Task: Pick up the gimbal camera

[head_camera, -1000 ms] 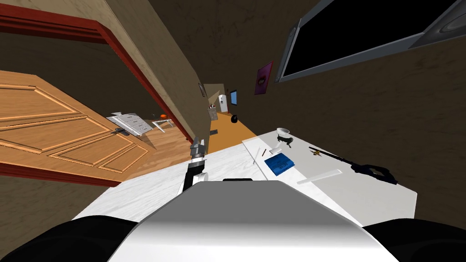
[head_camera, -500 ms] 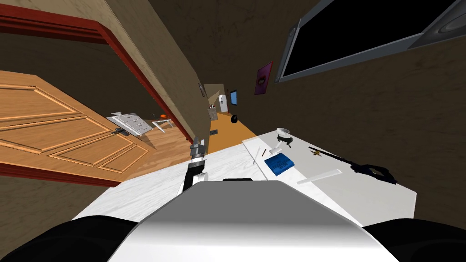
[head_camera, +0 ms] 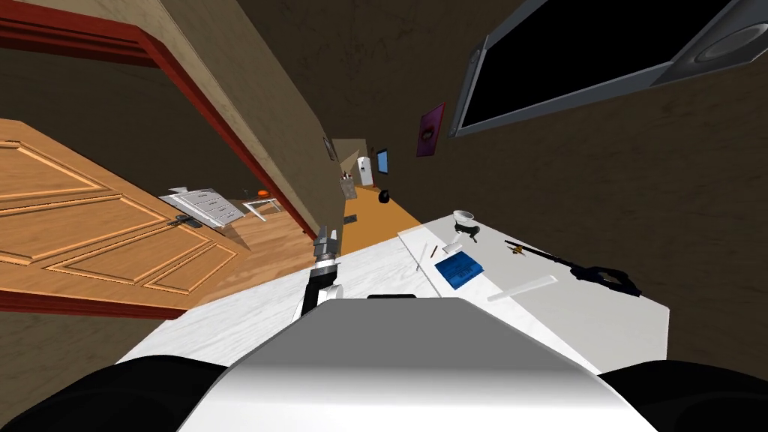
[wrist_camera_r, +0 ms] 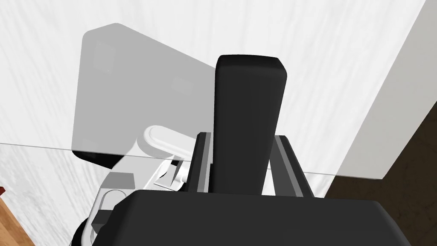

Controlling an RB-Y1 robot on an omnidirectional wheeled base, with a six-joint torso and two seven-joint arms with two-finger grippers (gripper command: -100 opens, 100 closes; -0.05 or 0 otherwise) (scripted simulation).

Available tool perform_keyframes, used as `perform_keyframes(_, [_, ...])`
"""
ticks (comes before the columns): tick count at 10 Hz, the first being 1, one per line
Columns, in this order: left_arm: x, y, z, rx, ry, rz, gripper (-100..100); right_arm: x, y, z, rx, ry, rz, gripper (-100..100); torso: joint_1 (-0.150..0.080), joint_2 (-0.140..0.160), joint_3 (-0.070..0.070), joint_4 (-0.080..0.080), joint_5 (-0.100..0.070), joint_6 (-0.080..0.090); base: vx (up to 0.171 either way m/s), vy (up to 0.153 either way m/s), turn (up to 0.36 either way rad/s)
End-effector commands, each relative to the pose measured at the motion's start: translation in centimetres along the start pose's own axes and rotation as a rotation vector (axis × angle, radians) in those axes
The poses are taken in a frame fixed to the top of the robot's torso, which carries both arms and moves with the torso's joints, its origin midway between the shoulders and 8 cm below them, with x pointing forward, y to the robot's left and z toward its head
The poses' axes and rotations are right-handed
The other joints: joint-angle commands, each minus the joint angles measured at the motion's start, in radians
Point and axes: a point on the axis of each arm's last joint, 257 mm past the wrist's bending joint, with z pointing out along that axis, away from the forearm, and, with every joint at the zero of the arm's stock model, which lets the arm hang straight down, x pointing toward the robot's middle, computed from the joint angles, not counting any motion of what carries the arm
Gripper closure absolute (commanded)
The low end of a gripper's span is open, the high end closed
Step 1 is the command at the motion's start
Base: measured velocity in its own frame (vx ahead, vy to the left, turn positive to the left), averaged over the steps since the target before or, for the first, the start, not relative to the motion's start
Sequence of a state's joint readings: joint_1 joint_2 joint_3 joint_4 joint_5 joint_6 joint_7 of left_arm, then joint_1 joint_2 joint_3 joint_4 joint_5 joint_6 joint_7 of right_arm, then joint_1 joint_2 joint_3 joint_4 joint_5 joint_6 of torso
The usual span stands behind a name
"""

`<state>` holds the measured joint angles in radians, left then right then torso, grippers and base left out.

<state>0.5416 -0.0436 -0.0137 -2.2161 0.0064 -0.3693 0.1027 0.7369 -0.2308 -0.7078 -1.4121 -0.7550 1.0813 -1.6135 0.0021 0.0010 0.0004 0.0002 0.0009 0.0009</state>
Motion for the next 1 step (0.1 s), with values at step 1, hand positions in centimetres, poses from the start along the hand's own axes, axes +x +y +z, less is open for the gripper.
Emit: perform_keyframes(1, [0.00, 0.00, 0.00, 0.000, 0.000, 0.000, 0, 0.00, 0.00, 0.00, 0.000, 0.000, 0.000, 0, 0.000, 0.000, 0.000, 0.000, 0.000, 0.000, 0.000, 0.000, 0.000])
